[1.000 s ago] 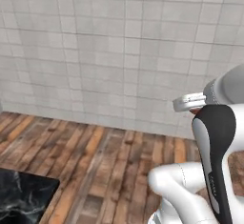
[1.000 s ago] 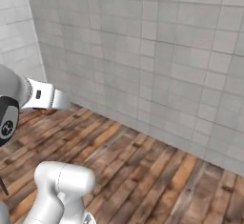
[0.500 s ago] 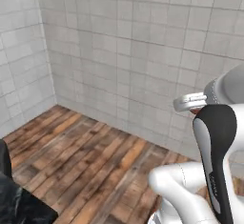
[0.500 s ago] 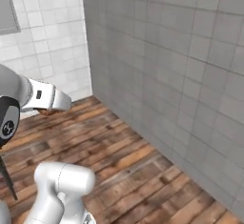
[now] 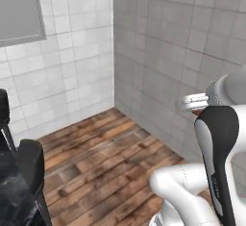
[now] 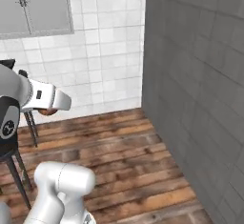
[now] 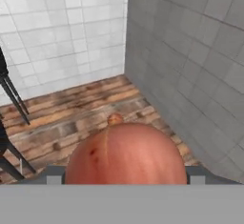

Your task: Gather the onion and potato from the fridge and place them on a tray on the dining counter. Then gather the steak and fish from the fridge and place them on the other tray.

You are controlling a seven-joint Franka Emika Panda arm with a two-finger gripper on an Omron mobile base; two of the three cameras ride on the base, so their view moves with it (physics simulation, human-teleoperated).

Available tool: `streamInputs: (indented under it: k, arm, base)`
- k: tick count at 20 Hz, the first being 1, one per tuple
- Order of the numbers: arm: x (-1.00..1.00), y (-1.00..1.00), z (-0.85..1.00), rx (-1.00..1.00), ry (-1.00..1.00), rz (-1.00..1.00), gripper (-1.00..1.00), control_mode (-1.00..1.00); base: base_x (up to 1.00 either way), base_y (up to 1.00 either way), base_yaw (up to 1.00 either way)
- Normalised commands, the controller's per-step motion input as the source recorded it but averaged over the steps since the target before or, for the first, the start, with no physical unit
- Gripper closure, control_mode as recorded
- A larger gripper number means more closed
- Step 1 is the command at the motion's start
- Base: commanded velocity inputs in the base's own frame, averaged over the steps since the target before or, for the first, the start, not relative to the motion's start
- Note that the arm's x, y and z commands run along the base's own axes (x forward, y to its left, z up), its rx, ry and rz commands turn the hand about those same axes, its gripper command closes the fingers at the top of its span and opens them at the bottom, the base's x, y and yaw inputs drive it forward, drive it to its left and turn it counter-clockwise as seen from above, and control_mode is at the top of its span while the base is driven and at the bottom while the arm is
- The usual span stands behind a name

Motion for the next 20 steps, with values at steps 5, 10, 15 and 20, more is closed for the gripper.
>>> streamInputs:
  k: [5,10,15,20]
  arm:
    - [0.0,0.0,0.0,0.0,0.0,0.0,1.0,1.0]
    - [0.0,0.0,0.0,0.0,0.0,0.0,1.0,1.0]
    - [0.0,0.0,0.0,0.0,0.0,0.0,1.0,1.0]
    - [0.0,0.0,0.0,0.0,0.0,0.0,1.0,1.0]
  base:
    - [1.0,-0.08,0.59]
    - [1.0,-0.18,0.64]
    - [0.97,-0.32,0.69]
    - [0.88,-0.32,0.69]
